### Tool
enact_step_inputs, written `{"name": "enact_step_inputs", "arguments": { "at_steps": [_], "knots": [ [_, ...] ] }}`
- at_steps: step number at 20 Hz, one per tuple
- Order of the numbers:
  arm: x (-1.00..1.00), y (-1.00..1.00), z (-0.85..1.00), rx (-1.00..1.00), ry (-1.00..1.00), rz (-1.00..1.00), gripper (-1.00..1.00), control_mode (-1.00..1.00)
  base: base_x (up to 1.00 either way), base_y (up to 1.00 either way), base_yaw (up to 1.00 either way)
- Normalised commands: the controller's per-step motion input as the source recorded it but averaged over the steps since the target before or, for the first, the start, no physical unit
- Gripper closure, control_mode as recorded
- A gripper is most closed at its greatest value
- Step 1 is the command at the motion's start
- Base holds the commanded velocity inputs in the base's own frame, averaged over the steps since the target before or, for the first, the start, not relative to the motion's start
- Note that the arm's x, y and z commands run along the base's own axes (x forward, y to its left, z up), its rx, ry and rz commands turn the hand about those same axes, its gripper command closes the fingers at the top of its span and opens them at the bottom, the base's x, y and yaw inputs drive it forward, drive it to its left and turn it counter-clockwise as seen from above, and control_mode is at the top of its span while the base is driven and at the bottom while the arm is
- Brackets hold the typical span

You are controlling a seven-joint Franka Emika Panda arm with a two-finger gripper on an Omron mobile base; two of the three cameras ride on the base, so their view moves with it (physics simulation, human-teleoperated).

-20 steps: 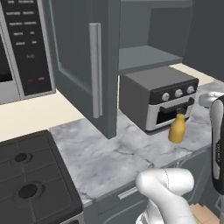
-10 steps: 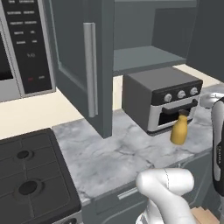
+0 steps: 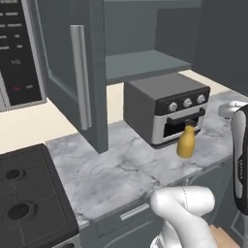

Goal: There is a tray on the dining counter. Grab the cup, mug, and pitcher and place them on the tray. The pitcher may be placed next to the tray if it cannot fit the tray.

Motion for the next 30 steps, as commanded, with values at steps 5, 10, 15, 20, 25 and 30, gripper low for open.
{"name": "enact_step_inputs", "arguments": {
  "at_steps": [5,10,15,20,25,30],
  "knots": [
    [0.00,0.00,0.00,0.00,0.00,0.00,-1.00,1.00,0.11,-0.37,-0.32],
    [0.00,0.00,0.00,0.00,0.00,0.00,-1.00,1.00,0.90,0.02,-0.12],
    [0.00,0.00,0.00,0.00,0.00,0.00,-1.00,1.00,0.99,0.09,-0.04],
    [0.00,0.00,0.00,0.00,0.00,0.00,-1.00,1.00,1.00,-0.14,-0.02],
    [0.00,0.00,0.00,0.00,0.00,0.00,-1.00,1.00,0.97,-0.09,0.14],
    [0.00,0.00,0.00,0.00,0.00,0.00,-1.00,1.00,0.69,0.00,0.12]
  ]
}}
